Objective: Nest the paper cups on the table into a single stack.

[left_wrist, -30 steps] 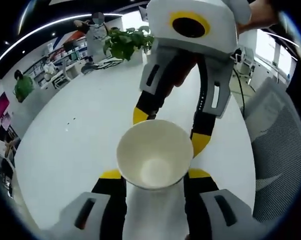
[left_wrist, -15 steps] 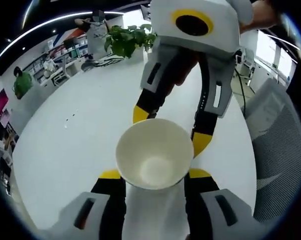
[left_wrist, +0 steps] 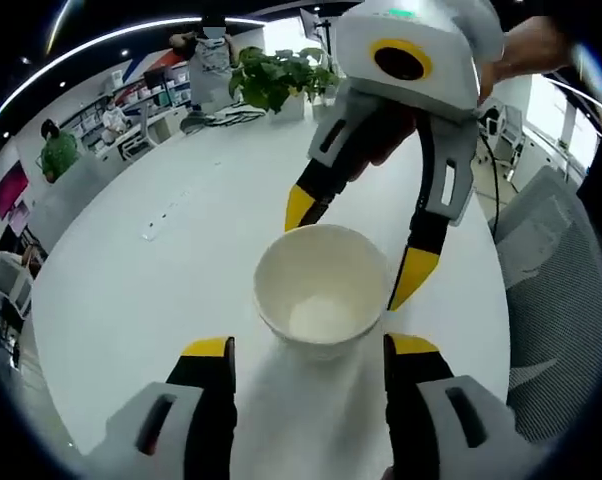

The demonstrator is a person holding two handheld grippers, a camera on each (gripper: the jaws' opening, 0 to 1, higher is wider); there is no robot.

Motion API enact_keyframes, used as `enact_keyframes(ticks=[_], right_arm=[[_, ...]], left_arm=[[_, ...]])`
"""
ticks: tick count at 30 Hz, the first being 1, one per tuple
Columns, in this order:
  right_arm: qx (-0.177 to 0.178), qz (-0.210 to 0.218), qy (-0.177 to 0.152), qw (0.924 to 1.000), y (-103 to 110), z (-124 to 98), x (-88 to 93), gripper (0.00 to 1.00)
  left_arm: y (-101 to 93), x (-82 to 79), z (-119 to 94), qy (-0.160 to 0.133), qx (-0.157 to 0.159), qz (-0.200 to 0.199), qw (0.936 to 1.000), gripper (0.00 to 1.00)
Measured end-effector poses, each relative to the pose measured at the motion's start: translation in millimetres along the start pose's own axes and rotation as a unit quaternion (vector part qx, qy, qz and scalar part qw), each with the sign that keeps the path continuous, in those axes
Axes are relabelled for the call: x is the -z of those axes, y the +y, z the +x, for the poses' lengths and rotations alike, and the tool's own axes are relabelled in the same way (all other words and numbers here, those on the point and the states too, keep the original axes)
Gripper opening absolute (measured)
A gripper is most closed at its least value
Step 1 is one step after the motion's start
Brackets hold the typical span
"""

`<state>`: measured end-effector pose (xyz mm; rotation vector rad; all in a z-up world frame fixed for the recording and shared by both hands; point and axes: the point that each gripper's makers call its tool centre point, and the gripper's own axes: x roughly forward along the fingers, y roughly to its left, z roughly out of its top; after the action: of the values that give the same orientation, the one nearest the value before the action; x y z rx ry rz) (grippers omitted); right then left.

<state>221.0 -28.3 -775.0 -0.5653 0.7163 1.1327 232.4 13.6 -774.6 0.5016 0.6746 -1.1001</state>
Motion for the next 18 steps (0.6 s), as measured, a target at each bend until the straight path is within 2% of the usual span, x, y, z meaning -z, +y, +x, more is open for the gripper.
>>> enact_keyframes(ticks=[2, 7, 10, 12, 15, 18], right_arm=[[0.007, 0.014, -0.006, 0.9999, 0.0, -4.2, 2.4, 0.55], [0.024, 0.081, -0.032, 0.9959, 2.0, -14.9, 9.7, 0.60], [0.044, 0.115, -0.055, 0.9908, -7.0, -22.7, 11.8, 0.61], [0.048, 0.137, -0.069, 0.9870, -1.4, -26.6, 11.1, 0.61], [0.062, 0.152, -0.076, 0.9834, -3.9, -34.8, 18.4, 0.62], [0.077, 0.182, -0.093, 0.9759, -2.3, -45.1, 26.5, 0.63]], left_arm=[[-3.1, 0.8, -5.5, -0.006, -0.006, -0.009, 0.9999, 0.60], [-6.6, 4.1, -13.5, -0.021, -0.022, -0.037, 0.9989, 0.62], [-9.7, 7.4, -16.0, -0.030, -0.031, -0.054, 0.9976, 0.65], [-12.7, 8.1, -19.8, -0.039, -0.040, -0.067, 0.9962, 0.66], [-13.5, 9.0, -25.1, -0.050, -0.052, -0.082, 0.9940, 0.66], [-16.9, 10.0, -37.5, -0.069, -0.077, -0.108, 0.9888, 0.66]])
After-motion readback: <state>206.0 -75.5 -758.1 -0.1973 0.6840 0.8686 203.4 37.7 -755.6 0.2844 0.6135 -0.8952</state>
